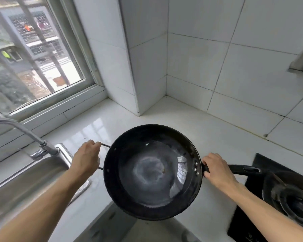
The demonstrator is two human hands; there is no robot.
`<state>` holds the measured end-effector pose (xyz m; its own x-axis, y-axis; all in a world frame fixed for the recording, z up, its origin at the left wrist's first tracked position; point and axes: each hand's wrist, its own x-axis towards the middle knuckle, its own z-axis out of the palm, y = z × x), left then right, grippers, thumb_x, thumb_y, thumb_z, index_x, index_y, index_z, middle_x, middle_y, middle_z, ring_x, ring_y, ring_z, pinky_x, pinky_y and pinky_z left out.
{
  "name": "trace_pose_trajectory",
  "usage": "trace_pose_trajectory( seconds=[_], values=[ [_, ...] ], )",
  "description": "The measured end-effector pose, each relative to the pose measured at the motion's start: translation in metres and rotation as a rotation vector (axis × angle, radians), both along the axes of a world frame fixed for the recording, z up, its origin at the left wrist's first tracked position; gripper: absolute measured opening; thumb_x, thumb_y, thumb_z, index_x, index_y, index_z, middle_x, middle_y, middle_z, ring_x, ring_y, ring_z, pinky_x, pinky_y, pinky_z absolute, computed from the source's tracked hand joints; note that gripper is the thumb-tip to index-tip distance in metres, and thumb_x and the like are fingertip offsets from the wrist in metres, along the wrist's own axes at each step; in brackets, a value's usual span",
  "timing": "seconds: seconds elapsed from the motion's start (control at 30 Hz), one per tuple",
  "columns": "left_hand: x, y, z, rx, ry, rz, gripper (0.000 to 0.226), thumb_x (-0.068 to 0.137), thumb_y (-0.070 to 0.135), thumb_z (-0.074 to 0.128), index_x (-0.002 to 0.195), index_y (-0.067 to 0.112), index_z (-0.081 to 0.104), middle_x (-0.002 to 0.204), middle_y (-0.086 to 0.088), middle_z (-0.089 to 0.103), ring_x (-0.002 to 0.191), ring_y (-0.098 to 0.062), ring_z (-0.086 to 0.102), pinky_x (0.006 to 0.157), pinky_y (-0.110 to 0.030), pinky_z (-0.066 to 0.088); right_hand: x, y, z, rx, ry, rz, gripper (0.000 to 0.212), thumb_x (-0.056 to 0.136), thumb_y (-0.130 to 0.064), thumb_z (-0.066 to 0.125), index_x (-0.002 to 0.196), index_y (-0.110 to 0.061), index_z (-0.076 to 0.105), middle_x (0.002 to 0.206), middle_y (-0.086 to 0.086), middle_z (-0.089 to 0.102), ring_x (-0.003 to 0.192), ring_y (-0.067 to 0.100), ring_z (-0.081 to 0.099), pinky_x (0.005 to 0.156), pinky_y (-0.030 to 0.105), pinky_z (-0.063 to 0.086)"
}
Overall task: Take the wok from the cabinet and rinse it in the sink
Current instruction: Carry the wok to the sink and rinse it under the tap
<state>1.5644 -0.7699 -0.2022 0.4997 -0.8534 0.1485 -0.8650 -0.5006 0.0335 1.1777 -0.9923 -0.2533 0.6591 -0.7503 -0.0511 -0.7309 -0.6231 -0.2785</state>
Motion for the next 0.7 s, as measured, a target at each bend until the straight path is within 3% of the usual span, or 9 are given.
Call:
trace_pose_trajectory(
  seconds=[0.1, 0.2, 0.7],
  values=[
    [0.009, 0.044, 0.001, 0.006, 0.002, 0.081, 0.019, 0.063, -0.013, 0.057, 0.073, 0.001, 0.054, 0.072, -0.012, 0.049, 0.067, -0.035, 0.052, 0.048, -0.038, 0.038, 0.03, 0.01, 0.003, -0.014, -0.004, 0.076, 0.027, 0.069, -0.006, 0.067, 0.072, -0.02, 0.045, 0.078, -0.008, 0.04, 0.08, 0.016, 0.041, 0.067, 0.037, 0.042],
    [0.023, 0.088, 0.001, -0.023, 0.029, 0.133, 0.02, 0.062, -0.012, 0.058, 0.074, 0.003, 0.056, 0.076, -0.012, 0.054, 0.073, -0.035, 0.056, 0.05, -0.04, 0.048, 0.063, 0.028, 0.005, -0.019, -0.006, 0.15, 0.026, 0.069, -0.007, 0.066, 0.071, -0.021, 0.044, 0.077, -0.008, 0.041, 0.079, 0.016, 0.041, 0.066, 0.037, 0.042],
    [0.106, 0.29, 0.0, -0.086, 0.045, 0.415, 0.021, 0.065, -0.016, 0.054, 0.071, 0.004, 0.058, 0.078, -0.011, 0.053, 0.08, -0.035, 0.053, 0.054, -0.043, 0.049, 0.235, 0.153, 0.027, -0.077, 0.022, 0.426, 0.025, 0.073, -0.012, 0.064, 0.072, -0.024, 0.041, 0.08, -0.006, 0.042, 0.081, 0.019, 0.044, 0.071, 0.036, 0.044]
  ],
)
